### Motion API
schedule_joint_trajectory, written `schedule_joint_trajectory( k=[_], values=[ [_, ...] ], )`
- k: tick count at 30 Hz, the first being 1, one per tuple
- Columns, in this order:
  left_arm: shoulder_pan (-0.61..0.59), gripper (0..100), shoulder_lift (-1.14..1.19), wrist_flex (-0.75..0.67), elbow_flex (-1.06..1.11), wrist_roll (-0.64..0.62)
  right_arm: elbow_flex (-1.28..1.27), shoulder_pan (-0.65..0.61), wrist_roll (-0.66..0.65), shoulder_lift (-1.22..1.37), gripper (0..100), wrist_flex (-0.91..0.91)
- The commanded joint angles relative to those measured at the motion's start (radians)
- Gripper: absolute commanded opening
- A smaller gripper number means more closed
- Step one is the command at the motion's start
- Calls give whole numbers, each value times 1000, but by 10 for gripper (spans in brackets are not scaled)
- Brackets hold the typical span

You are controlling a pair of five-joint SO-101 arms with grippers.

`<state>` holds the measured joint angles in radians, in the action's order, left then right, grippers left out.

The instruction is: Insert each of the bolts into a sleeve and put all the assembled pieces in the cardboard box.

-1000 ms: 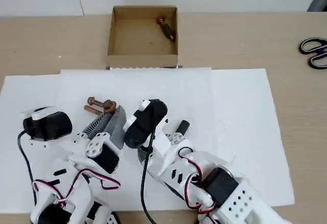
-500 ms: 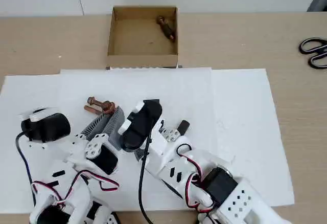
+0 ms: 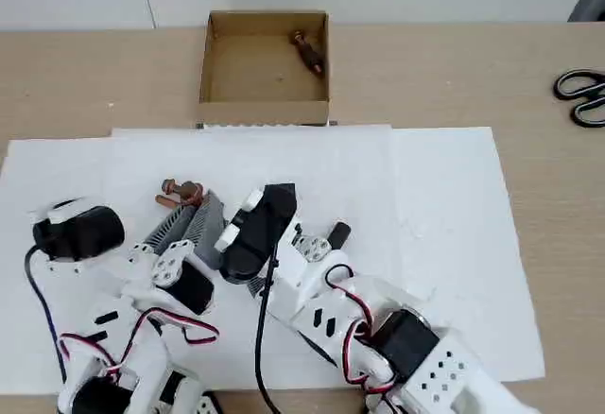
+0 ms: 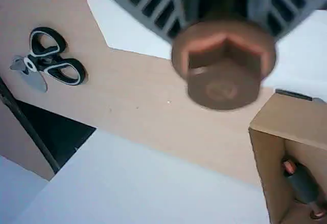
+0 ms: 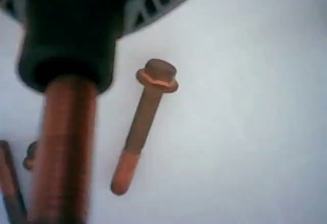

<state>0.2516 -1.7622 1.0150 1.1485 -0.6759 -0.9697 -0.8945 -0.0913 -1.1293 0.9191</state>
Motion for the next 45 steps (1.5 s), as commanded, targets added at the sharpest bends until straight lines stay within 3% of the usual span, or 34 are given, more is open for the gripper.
schedule_joint_trajectory(
  k=[1, 9, 18, 26, 33, 45],
  values=[
    [-5, 5, 6, -23, -2, -2, 14, -5, -9, -12, 4, -33],
    [75, 5, 8, 0, -1, -3, 14, -5, -9, -7, 4, -38],
    [84, 5, 9, 60, -7, 0, 17, -5, -9, -13, 4, -39],
    [92, 5, 8, 153, -12, 97, 18, -1, -11, -13, 4, -151],
    [215, 5, 8, 265, -13, 130, 18, 1, -12, -13, 4, -240],
    [163, 12, 8, 261, -19, 172, 18, 1, -12, -13, 4, -242]
  ],
)
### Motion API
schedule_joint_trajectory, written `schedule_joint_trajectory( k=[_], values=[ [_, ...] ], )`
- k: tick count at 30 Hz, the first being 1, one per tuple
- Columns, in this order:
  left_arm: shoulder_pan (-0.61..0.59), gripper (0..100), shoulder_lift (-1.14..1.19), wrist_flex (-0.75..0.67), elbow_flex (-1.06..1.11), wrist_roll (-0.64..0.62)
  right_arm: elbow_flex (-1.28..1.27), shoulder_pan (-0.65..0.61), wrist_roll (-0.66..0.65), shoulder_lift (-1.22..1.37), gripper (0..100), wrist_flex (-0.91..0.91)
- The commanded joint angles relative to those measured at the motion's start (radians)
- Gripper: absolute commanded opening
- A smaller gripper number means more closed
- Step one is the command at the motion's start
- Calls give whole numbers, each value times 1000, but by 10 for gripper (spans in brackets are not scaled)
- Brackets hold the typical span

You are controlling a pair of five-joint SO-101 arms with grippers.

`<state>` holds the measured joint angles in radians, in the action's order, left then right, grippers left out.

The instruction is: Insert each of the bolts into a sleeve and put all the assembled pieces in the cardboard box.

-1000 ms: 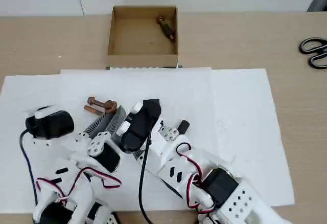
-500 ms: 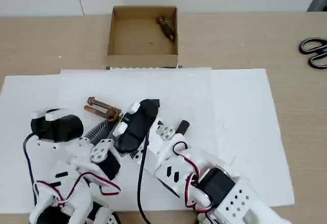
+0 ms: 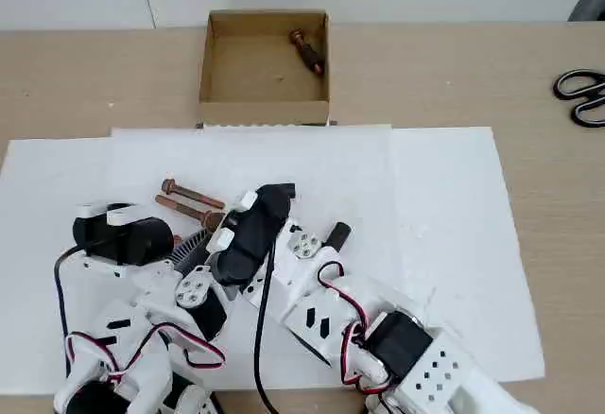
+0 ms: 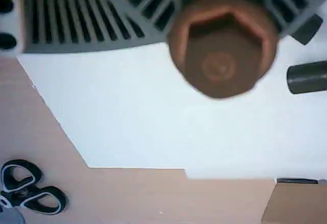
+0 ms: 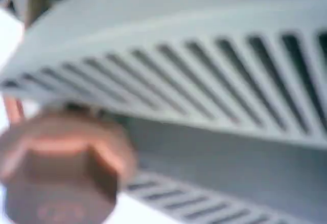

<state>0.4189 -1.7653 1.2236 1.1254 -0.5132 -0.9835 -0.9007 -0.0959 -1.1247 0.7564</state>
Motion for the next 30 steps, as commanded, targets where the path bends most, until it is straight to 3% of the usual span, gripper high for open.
schedule_joint_trajectory(
  k=[1, 8, 18, 24, 30],
  values=[
    [-17, 28, 11, 52, 4, 9, 31, 7, -8, -18, 4, -77],
    [-41, 202, 11, 52, -4, 9, 26, 7, -8, -10, 4, -77],
    [-41, 202, 12, 57, -113, 14, -12, 7, -8, -15, 4, -77],
    [-95, 197, 12, 52, -176, 104, -18, 50, -8, -10, 4, -77],
    [-221, 47, 8, 38, -180, 226, -18, 105, -6, -10, 4, -77]
  ],
)
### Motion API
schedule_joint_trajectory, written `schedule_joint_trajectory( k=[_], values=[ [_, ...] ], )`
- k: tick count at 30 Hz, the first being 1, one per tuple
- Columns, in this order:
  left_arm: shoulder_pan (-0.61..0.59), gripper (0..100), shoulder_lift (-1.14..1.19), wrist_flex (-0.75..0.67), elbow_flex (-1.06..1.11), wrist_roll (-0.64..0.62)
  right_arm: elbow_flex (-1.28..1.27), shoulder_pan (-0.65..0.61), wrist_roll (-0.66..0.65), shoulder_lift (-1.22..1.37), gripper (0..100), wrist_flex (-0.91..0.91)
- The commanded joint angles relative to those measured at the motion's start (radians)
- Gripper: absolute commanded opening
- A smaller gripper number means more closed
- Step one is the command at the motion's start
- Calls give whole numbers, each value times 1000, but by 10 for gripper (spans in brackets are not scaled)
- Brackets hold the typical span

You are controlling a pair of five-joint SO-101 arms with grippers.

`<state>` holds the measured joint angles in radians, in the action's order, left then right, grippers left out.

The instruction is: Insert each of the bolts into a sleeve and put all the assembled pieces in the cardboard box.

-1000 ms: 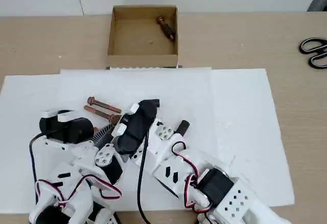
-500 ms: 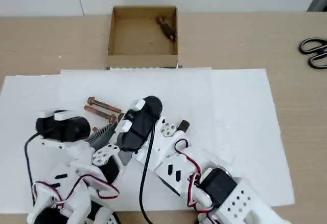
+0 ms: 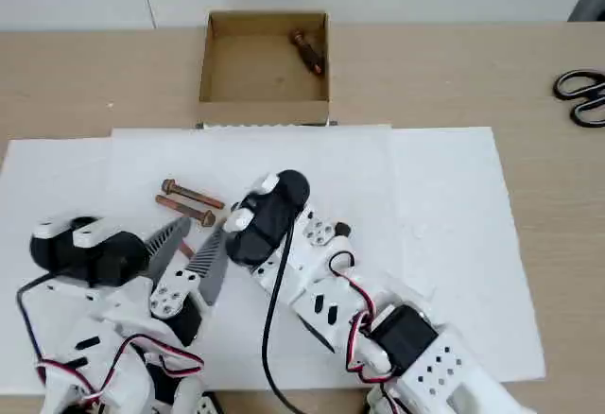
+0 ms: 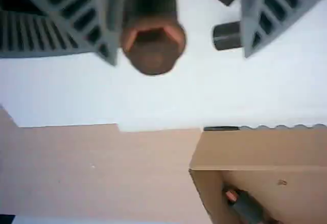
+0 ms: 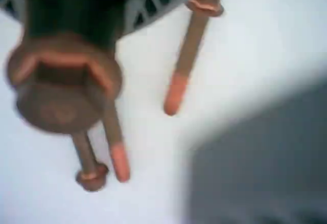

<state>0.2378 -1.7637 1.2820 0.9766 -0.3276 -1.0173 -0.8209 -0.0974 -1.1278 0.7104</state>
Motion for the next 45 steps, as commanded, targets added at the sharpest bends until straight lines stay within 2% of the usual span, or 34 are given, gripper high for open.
schedule_joint_trajectory(
  k=[1, 7, 15, 18, 21, 28, 35, 45],
  values=[
    [-48, 13, 6, -21, -31, 54, 15, 30, -5, -7, 4, -31],
    [-124, 5, 6, -20, 68, 157, -32, 71, -3, -15, 4, -30],
    [-293, 6, 6, -92, 374, 264, -54, 329, 3, -5, 4, 18],
    [-310, 6, 6, -138, 446, 285, -44, 407, 31, -12, 4, 114],
    [-308, 6, 6, -160, 486, 287, 20, 470, 135, -5, 4, 216],
    [-308, 6, 5, -160, 584, 287, 173, 487, 173, 134, 4, 352],
    [-308, 6, 5, -161, 604, 287, 620, 487, 273, 591, 4, 387],
    [-308, 6, 5, -203, 622, 282, 1313, 487, 247, 1205, 4, 450]
  ],
)
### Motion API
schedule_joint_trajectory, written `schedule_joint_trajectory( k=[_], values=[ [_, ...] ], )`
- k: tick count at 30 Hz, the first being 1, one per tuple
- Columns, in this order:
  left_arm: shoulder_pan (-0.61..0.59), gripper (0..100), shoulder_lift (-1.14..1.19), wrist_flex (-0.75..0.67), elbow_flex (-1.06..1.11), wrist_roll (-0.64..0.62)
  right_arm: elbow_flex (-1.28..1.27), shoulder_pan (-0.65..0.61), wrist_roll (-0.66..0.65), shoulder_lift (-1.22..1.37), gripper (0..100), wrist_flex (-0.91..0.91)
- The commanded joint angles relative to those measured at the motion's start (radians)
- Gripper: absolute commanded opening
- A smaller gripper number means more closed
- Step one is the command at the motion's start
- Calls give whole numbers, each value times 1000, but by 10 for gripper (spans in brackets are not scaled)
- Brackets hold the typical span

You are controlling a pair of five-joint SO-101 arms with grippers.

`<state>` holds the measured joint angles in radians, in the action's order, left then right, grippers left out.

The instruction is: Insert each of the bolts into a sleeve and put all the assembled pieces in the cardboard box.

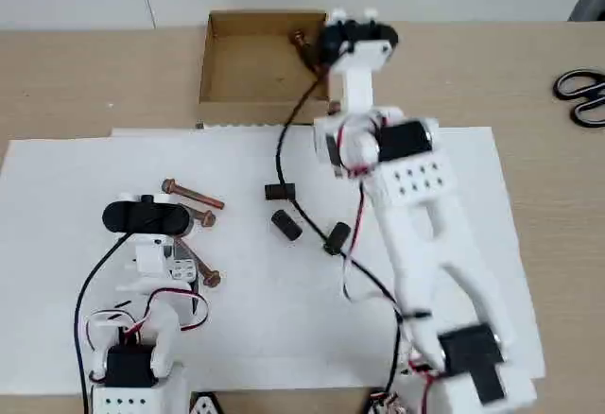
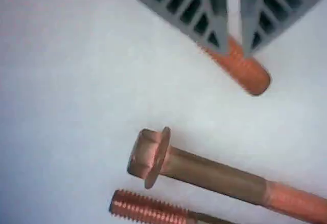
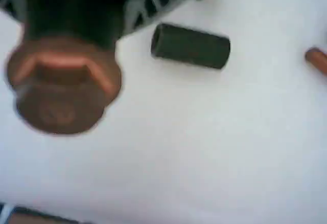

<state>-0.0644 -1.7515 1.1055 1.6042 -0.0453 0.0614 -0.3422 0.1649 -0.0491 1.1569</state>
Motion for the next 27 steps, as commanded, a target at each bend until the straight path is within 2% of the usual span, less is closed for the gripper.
schedule_joint_trajectory(
  k=[1, 11, 16, 27],
  values=[
    [-6, 6, -8, -26, -5, 0, 298, 8, -38, 179, 4, 2],
    [-6, 6, -8, -26, -5, 0, 879, 7, -173, 613, 4, -5],
    [-6, 6, -8, -26, -5, 0, 1083, 2, -264, 788, 4, -25],
    [-6, 6, -8, -26, -4, -2, 1389, -8, -328, 1084, 15, -71]
  ],
)
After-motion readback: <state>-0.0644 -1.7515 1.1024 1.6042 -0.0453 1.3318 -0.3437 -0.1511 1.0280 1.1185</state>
